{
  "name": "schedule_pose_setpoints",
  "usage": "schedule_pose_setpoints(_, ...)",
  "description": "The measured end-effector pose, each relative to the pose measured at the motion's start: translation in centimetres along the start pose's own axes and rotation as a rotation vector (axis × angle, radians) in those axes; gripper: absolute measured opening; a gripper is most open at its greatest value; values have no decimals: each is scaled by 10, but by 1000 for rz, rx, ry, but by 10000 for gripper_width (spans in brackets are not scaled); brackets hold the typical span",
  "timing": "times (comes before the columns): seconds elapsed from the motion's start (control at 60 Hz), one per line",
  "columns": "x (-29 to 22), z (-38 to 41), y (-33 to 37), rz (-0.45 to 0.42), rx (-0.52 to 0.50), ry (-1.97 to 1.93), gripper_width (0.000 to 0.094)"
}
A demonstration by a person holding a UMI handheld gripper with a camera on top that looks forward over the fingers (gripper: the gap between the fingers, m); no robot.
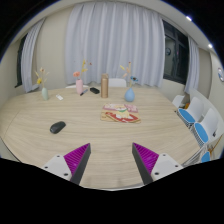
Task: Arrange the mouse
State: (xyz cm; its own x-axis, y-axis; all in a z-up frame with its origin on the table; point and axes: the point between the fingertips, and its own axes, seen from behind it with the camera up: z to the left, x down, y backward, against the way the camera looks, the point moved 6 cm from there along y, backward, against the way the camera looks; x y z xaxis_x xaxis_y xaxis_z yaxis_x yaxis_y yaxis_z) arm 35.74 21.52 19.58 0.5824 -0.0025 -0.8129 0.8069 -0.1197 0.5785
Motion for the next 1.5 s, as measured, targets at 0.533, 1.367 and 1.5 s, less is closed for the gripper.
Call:
schedule_pose_setpoints(0.533, 19, 108, 10, 13, -150, 51, 860)
schedule_pose_setpoints(1.367, 19, 298, -120, 62, -169, 12, 861)
schedule_pose_setpoints(1.5, 18, 310, -166, 62, -152, 18, 859)
